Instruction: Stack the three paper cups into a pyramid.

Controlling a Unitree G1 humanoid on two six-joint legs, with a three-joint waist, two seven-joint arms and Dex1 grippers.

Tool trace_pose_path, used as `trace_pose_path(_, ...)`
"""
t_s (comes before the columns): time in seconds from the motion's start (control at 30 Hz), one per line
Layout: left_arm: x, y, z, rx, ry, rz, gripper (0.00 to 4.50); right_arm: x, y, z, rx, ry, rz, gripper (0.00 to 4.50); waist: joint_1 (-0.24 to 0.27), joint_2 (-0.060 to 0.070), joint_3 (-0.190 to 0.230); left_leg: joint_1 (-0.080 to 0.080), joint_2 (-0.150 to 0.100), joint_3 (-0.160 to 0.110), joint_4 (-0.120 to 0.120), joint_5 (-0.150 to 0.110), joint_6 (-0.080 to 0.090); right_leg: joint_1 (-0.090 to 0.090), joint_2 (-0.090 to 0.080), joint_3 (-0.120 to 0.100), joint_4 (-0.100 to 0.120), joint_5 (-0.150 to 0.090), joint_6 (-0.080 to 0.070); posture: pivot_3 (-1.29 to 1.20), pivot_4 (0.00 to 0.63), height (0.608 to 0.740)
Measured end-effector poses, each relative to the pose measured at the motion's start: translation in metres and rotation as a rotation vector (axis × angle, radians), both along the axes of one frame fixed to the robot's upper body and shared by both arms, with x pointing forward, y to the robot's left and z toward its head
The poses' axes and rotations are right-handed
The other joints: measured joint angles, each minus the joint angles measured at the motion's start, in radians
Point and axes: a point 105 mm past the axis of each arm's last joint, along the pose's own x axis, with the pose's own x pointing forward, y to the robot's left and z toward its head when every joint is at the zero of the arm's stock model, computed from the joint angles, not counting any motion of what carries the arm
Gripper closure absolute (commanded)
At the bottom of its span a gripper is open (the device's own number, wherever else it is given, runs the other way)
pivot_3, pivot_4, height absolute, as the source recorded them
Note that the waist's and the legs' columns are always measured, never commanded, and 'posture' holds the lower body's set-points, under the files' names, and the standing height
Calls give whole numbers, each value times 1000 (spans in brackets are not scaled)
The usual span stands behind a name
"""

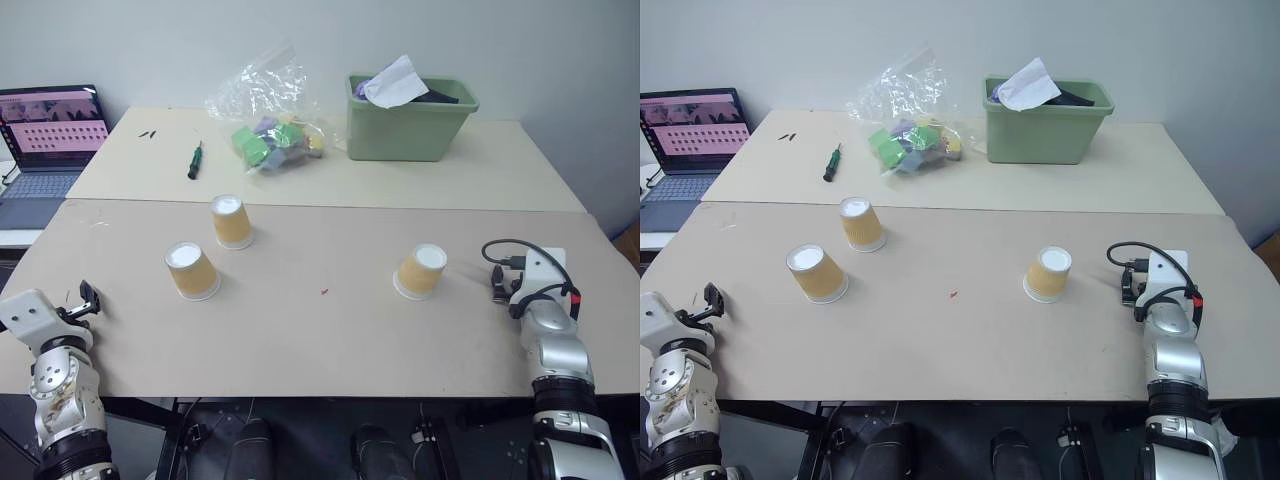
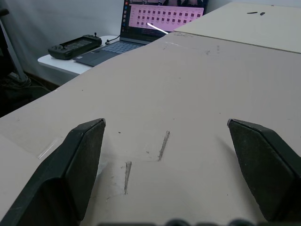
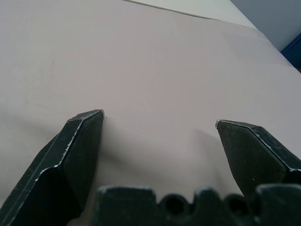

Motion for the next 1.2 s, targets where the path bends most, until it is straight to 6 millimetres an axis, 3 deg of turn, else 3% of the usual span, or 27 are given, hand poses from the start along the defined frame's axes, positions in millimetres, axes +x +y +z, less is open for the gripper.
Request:
trace_pose_path(0.13, 4, -4, 0, -4, -3, -14, 62, 2, -2, 7, -9, -4, 19, 0, 1, 1, 0, 0, 0, 0, 0, 0, 0, 0, 0, 0, 0, 0, 0, 0, 150, 692)
trace_pose_path(0.23, 11, -12, 0, -3, 0, -49, 62, 18, 2, 46, 5, -89, 91, 0, -2, 4, 2, -1, 0, 0, 0, 1, 0, -2, 0, 1, 1, 1, 1, 0, 150, 692)
trace_pose_path(0.27, 14, -15, 0, -2, 0, -65, 62, 27, 16, 80, 35, -171, 189, 0, -8, 5, 3, -1, 0, 0, -1, 1, 0, -3, 0, 2, 2, 0, 0, 0, 150, 692)
trace_pose_path(0.33, 17, -18, 1, -1, -1, -78, 62, 31, 42, 122, 59, -269, 354, 0, -14, 5, 3, -1, 0, 0, -2, 1, 0, -3, 1, 1, 3, 0, 0, 0, 150, 692)
trace_pose_path(0.37, 19, -20, 1, -1, -2, -85, 62, 28, 68, 152, 68, -330, 501, 0, -16, 5, 2, 0, 0, 0, -3, 1, 0, -3, 1, 1, 4, -1, -1, 0, 150, 692)
trace_pose_path(0.4, 20, -21, 1, 0, -3, -88, 62, 24, 83, 169, 69, -364, 585, 0, -16, 5, 2, 0, 0, 0, -4, 1, 0, -3, 1, 0, 4, -2, -1, 0, 150, 692)
trace_pose_path(0.47, 22, -23, 2, 0, -5, -96, 62, 6, 133, 199, 111, -389, 866, 0, -9, 5, 2, -1, 0, -1, -4, 0, -1, -3, 1, 0, 4, -3, -1, 0, 150, 692)
trace_pose_path(0.53, 24, -25, 3, 1, -8, -110, 62, -19, 177, 208, 158, -367, 1125, 0, -3, 4, 2, -1, 0, -1, -4, -1, -1, -3, 1, -1, 3, -3, -1, 0, 150, 692)
trace_pose_path(0.67, 27, -29, 3, 2, -9, -131, 62, -85, 239, 199, 137, -205, 1619, 0, 10, 4, 2, -2, 0, -1, -3, -1, -1, -3, 0, -2, 3, -3, -2, 0, 150, 692)
trace_pose_path(0.73, 29, -31, 4, 8, -5, -147, 62, -106, 252, 180, 46, -75, 1744, 0, 11, 3, 1, -2, 0, -1, -3, -1, -1, -3, 0, -2, 3, -3, -2, 0, 150, 692)
trace_pose_path(0.77, 29, -32, 4, 17, 2, -162, 62, -113, 257, 158, -2, 37, 1784, 0, 11, 2, 1, 0, 0, -1, -3, -1, -1, -3, 0, -2, 2, -4, -2, 0, 150, 692)
trace_pose_path(0.83, 27, -33, 3, 45, 27, -200, 62, -114, 258, 125, -53, 183, 1791, 0, 8, 1, 0, -1, 0, 0, -2, -1, -1, -3, -1, -1, 1, -4, -3, 0, 150, 692)
trace_pose_path(0.9, 20, -34, 2, 84, 66, -264, 62, -111, 259, 108, -103, 237, 1780, 0, -1, 1, 0, -1, 0, 0, -2, -1, -2, -4, -1, -1, 2, -3, -3, 0, 150, 692)
trace_pose_path(1.07, -6, -52, -2, 182, 202, -531, 62, -106, 265, 107, -134, 193, 1774, 0, -17, 1, 0, -1, 2, 1, -3, -2, -3, -5, 0, -2, 2, -4, -5, 0, 150, 692)
trace_pose_path(1.2, -43, -74, 0, 255, 360, -788, 62, -100, 265, 101, -130, 187, 1742, 0, -18, -1, 0, -1, 3, 1, -4, -2, -4, -5, 0, -2, 1, -6, -7, 0, 150, 692)
